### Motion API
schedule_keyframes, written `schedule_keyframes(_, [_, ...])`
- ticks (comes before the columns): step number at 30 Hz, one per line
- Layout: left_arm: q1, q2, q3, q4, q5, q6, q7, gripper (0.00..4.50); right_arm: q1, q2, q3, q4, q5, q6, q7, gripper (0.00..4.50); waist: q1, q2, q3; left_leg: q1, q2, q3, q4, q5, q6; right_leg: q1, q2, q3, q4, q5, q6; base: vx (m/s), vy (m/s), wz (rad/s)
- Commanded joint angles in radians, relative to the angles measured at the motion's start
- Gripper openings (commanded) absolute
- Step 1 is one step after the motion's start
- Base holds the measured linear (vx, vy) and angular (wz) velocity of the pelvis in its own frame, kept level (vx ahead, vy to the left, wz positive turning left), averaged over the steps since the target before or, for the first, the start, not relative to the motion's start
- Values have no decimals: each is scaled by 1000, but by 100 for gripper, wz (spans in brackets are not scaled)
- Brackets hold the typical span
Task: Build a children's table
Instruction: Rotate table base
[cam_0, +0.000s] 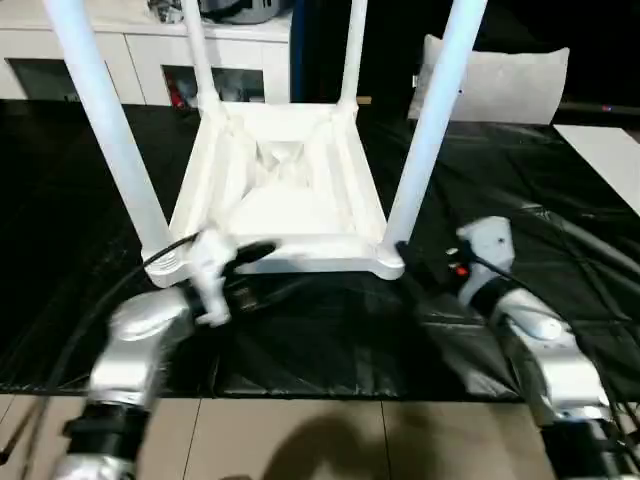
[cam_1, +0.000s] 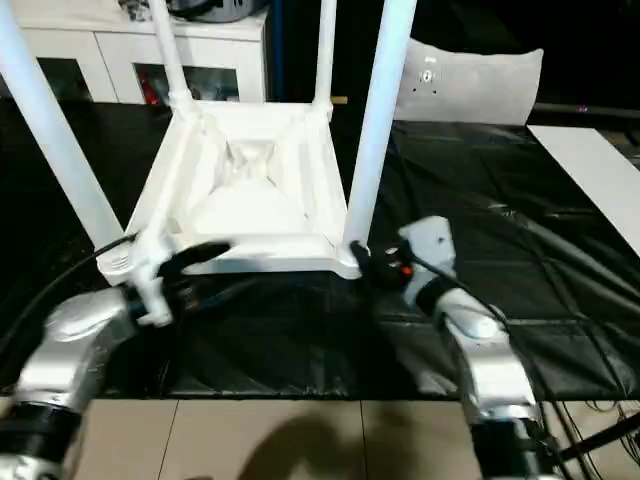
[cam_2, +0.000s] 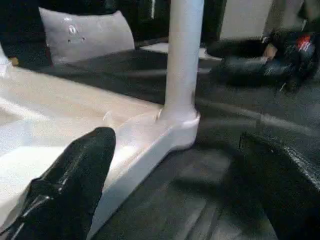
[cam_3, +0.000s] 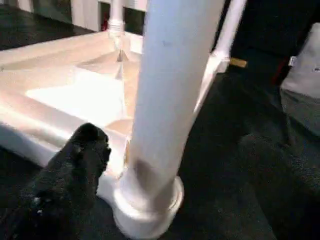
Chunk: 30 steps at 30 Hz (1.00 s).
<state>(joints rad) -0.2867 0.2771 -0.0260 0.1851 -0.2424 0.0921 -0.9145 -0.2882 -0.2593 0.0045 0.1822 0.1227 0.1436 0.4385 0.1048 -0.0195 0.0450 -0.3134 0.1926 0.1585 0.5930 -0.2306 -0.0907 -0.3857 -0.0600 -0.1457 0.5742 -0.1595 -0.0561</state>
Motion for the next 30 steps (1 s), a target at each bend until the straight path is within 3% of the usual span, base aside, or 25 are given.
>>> schedule_keyframes(1, [-14,-12,-35,-100,-9,85,44,444,-49,6,-2,50,-30,-25,-32,450,-2,8,-51,-13,47,-7,-75,-138,35,53,-104,73,-80,-406,-70,0,0,0])
schedule_keyframes(2, [-14,-14,-59,-169,-22,150,54,444,-92,18,-3,107,-44,-39,-60,450,-4,13,-51,-13,46,-9,-75,-137,34,52,-103,73,-80,-407,-74,0,0,0])
schedule_keyframes(3, [-14,-14,-59,-169,-22,150,54,444,-92,18,-3,107,-44,-39,-60,450,-6,12,-51,-12,45,-8,-74,-140,33,52,-101,72,-79,-406,-74,0,0,0])
schedule_keyframes(6, [-8,9,-83,-286,-47,281,63,444,-170,39,8,223,-48,-71,-69,450,-11,16,-55,-16,43,-8,-72,-123,36,55,-97,73,-70,-363,-81,0,0,0])
schedule_keyframes(10, [-13,30,-82,-327,-56,347,71,444,-223,50,3,311,-46,-108,-72,450,-18,14,-56,-20,39,-7,-68,-100,51,56,-92,73,-66,-326,-92,0,0,0])
schedule_keyframes(11, [-9,36,-78,-341,-59,360,76,444,-230,48,0,321,-49,-113,-77,450,-17,18,-58,-21,40,-8,-67,-83,53,56,-92,73,-60,-300,-99,0,0,0])
schedule_keyframes(12, [-4,42,-73,-361,-62,380,86,444,-236,46,-7,333,-51,-119,-83,450,-19,5,-59,-22,40,-7,-66,-75,57,57,-90,74,-60,-293,-97,0,0,0])
schedule_keyframes(13, [4,48,-64,-382,-63,396,99,444,-243,40,-21,347,-52,-124,-96,450,-16,12,-59,-22,42,-8,-67,-68,56,57,-93,74,-53,-282,-107,0,0,0])
schedule_keyframes(14, [9,52,-59,-397,-66,409,112,444,-248,33,-33,362,-53,-131,-108,450,-16,8,-57,-21,42,-7,-67,-69,58,56,-93,74,-55,-290,-107,0,0,0])
schedule_keyframes(17, [19,63,-48,-449,-77,464,142,444,-279,-7,-90,446,-60,-159,-187,450,-14,10,-56,-16,40,-4,-66,-81,49,51,-92,73,-59,-326,-99,0,0,0])
schedule_keyframes(18, [24,73,-39,-476,-87,494,145,444,-297,-42,-133,502,-57,-163,-245,450,-12,9,-55,-14,40,-3,-65,-84,47,49,-90,74,-60,-328,-94,0,0,0])
schedule_keyframes(21, [31,81,-34,-533,-110,553,158,444,-299,-73,-147,529,-51,-157,-242,450,0,9,-57,-14,36,0,-63,-83,44,50,-87,74,-58,-309,-79,0,0,0])
schedule_keyframes(22, [32,78,-37,-568,-121,586,171,444,-293,-82,-142,526,-51,-151,-221,450,-1,13,-59,-19,38,-2,-62,-74,42,54,-87,73,-52,-283,-80,0,0,0])
schedule_keyframes(25, [38,80,-44,-643,-139,660,200,444,-260,-93,-120,495,-47,-138,-147,450,-6,7,-59,-28,34,0,-59,-66,63,60,-86,71,-51,-262,-92,0,0,0])
schedule_keyframes(28, [63,110,-25,-694,-163,704,216,444,-213,-86,-102,451,-34,-135,-111,450,-18,-2,-60,-37,26,0,-54,-52,81,62,-84,68,-56,-304,-76,0,0,0])
schedule_keyframes(30, [81,129,7,-718,-182,727,215,444,-171,-78,-92,406,-22,-120,-92,450,-21,-1,-61,-40,25,0,-51,-38,86,60,-80,69,-54,-302,-65,0,0,0])
